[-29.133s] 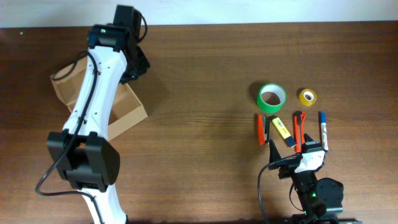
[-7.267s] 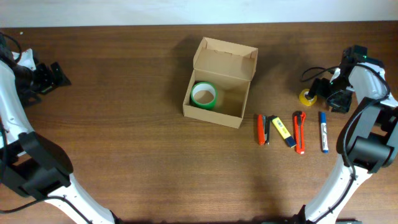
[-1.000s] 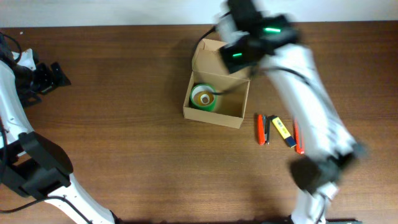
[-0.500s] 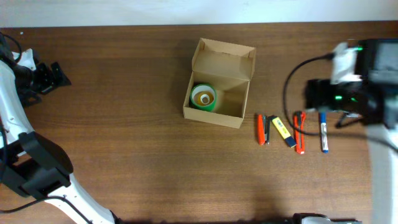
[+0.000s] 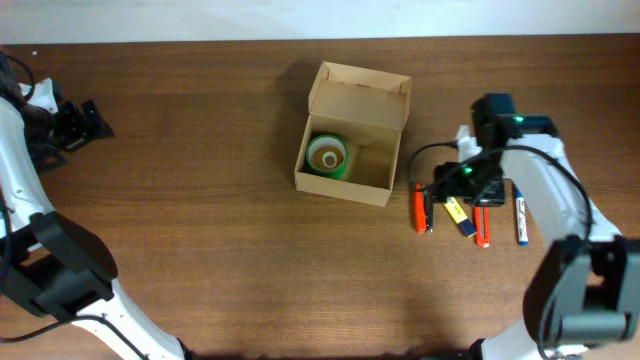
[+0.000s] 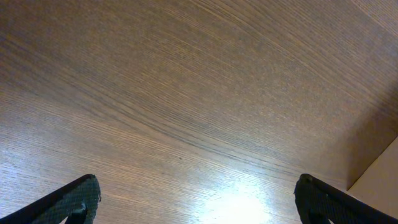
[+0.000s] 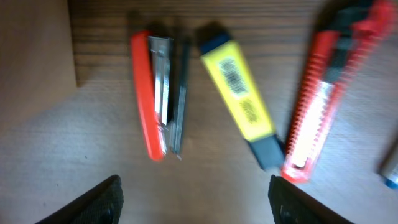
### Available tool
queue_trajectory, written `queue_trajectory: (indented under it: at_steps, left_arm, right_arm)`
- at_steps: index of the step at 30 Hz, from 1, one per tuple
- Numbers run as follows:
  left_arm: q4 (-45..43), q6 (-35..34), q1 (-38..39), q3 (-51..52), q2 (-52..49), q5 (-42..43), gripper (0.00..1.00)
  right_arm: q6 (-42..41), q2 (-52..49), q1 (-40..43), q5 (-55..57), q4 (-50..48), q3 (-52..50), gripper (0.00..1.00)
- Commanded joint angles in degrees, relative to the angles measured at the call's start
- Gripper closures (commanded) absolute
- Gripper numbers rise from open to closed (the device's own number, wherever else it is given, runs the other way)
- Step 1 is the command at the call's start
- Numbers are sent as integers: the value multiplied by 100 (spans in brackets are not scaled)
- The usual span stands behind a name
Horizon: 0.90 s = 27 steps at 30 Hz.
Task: Pack container
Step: 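Lower the right gripper onto the red box cutter and grasp it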
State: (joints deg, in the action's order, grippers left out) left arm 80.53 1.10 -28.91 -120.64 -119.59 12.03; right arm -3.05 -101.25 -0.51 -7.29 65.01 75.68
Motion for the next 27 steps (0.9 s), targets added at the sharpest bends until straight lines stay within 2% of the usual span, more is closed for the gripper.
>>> queue_trajectory:
  at_steps: [1, 11, 27]
  left_arm:
    - [0, 111, -13, 28, 35, 61, 0]
    - [0, 111, -13, 28, 35, 61, 0]
    - [0, 111, -13, 28, 35, 63, 1]
  right_arm:
    - [-81, -216, -284, -192, -140, -46, 24]
    - [-691, -627, -750, 516, -398, -48, 24]
    - [-1097, -1211, -813, 496, -592, -52, 25]
